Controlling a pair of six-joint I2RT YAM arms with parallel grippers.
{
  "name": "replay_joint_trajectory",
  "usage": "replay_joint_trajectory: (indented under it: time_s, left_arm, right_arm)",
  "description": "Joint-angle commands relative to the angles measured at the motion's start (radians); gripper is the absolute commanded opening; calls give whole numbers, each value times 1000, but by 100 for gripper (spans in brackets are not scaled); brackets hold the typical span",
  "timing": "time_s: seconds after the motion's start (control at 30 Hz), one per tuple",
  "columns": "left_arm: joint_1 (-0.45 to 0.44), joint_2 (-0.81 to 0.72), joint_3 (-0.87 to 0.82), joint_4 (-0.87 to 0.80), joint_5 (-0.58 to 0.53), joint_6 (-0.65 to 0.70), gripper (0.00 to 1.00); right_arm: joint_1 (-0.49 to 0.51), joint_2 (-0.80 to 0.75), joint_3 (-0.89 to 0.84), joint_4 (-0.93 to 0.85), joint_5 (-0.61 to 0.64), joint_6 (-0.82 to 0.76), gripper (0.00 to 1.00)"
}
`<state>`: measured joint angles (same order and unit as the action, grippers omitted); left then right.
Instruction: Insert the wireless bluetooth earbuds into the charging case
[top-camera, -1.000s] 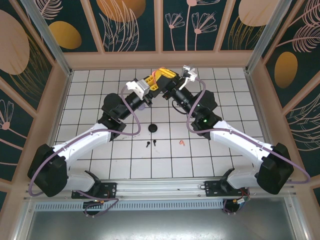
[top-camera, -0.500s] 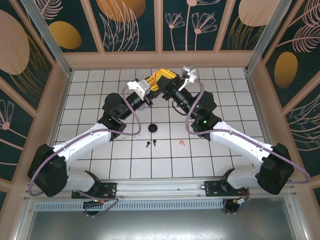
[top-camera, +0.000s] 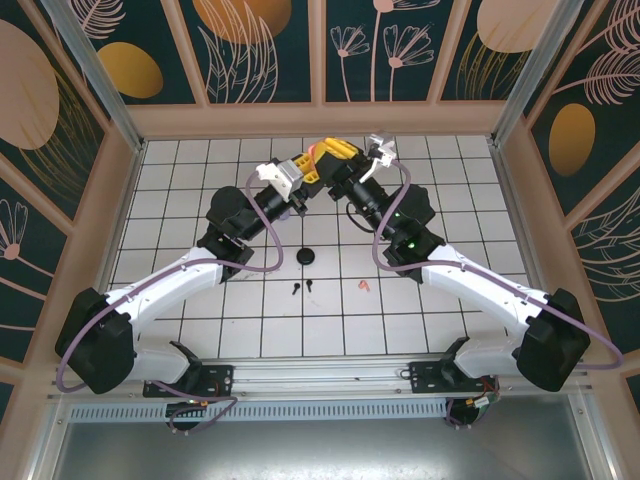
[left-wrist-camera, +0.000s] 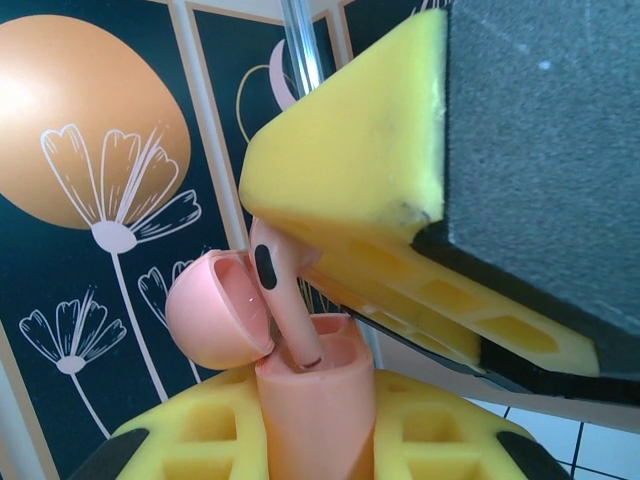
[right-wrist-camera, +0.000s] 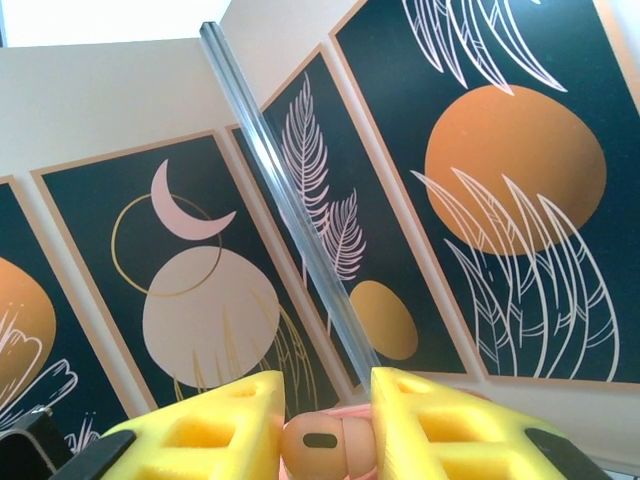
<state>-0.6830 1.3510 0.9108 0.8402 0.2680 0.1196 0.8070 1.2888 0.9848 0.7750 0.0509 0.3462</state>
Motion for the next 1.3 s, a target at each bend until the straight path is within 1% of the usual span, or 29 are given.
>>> replay_joint_trajectory:
  time_s: [0.0,0.13,0.23,0.33,0.5,0.63,0.73,0.8,0.97,1.27]
  left_arm:
    - [-29,-35,54,91,46,9,0]
    - [-32,-35,55,87,46,12,0]
    - [-32,-34,56,85,45,14,0]
    - [-33,-35,56,84,45,16,0]
    - [-33,-34,56,80,43,16,0]
    - [-33,-25,48,80,35,10,0]
    - [-34,-19,28,97,19,-3,0]
    - [-34,-17,8,111,9,-15,0]
    - [-33,-37,-35,135,-29,-39,0]
    - [-34,-119,-116,121,-83,-75,0]
  right_arm:
    - [6,1,-30,-63,10,11,30]
    - [6,4,-28,-70,11,16,30]
    - [4,9,-23,-74,-8,17,27]
    - [4,10,-22,-75,-13,17,27]
    - [1,-3,-18,-77,-11,28,39]
    - [-3,-20,18,-105,-20,37,52]
    - [-3,-43,40,-127,-26,43,60]
    - [-3,-65,51,-143,-26,49,63]
    - [-6,-144,46,-200,19,67,67]
    - [-19,-318,-42,-339,103,137,69]
